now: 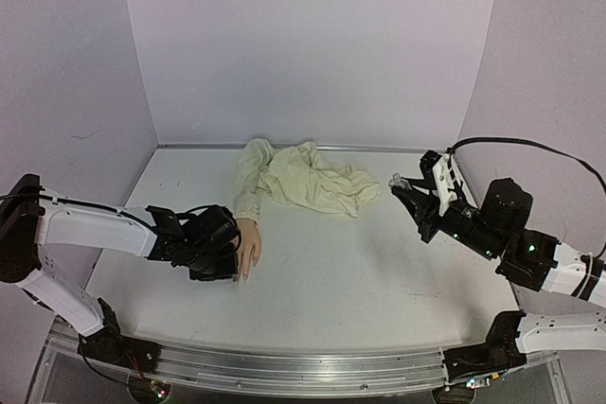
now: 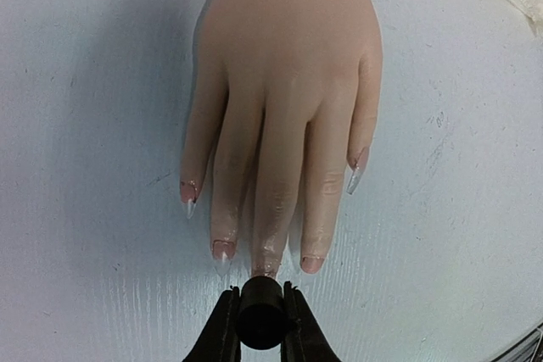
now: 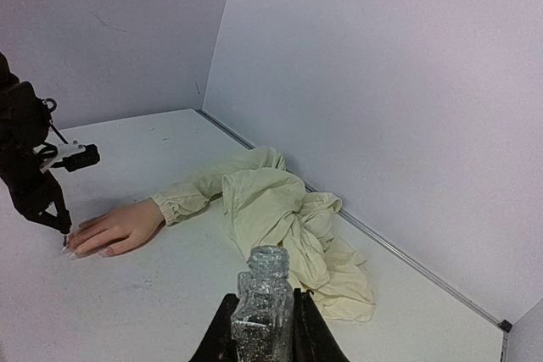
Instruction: Paint the nails
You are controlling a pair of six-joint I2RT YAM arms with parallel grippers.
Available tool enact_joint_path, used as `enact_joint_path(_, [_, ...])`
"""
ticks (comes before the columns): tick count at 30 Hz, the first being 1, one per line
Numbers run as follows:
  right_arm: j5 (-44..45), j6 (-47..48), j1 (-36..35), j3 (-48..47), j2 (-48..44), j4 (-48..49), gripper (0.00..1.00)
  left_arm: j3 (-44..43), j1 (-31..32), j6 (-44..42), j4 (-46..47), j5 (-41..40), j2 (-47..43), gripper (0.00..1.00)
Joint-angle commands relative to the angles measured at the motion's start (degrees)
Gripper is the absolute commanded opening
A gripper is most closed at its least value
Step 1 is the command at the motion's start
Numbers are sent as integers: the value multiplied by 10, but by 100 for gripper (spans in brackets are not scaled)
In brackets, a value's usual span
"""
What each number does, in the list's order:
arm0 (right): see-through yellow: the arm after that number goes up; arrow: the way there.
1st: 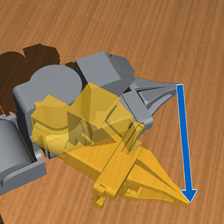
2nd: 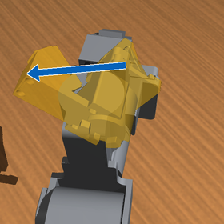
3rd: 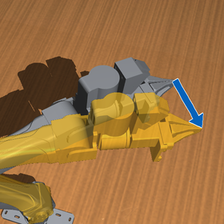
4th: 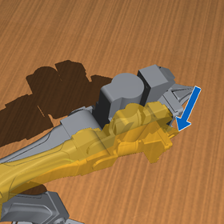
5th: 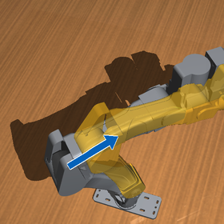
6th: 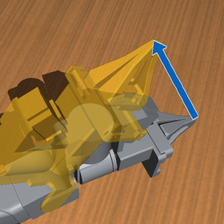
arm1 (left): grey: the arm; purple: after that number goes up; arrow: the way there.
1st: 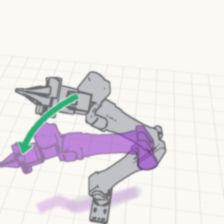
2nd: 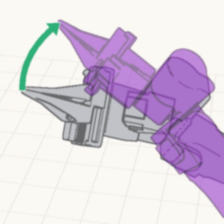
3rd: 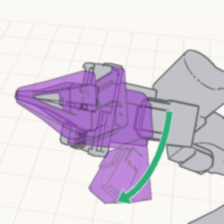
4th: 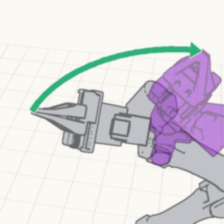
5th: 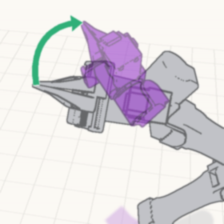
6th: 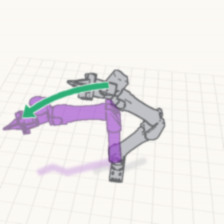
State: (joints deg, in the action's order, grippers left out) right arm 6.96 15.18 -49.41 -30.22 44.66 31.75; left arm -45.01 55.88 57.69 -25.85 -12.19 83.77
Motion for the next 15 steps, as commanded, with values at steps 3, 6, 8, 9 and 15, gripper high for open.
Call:
enact_joint_path(3, [9, -2, 3, 0, -6, 44, 0, -27, 0, -9, 19, -5, 7, 0])
enact_joint_path(6, [9, -2, 3, 0, -7, 44, 0, -28, 0, -10, 21, -4, 9, 0])
enact_joint_path(8, [9, -2, 3, 0, -8, 44, 0, -28, 0, -12, 23, -4, 9, 0])
enact_joint_path(9, [9, -2, 3, 1, -7, 44, 0, -29, 0, -13, 23, -4, 10, 0])
enact_joint_path(15, [10, -2, 4, 0, -6, 45, 0, -30, 0, -13, 24, 0, 15, 0])
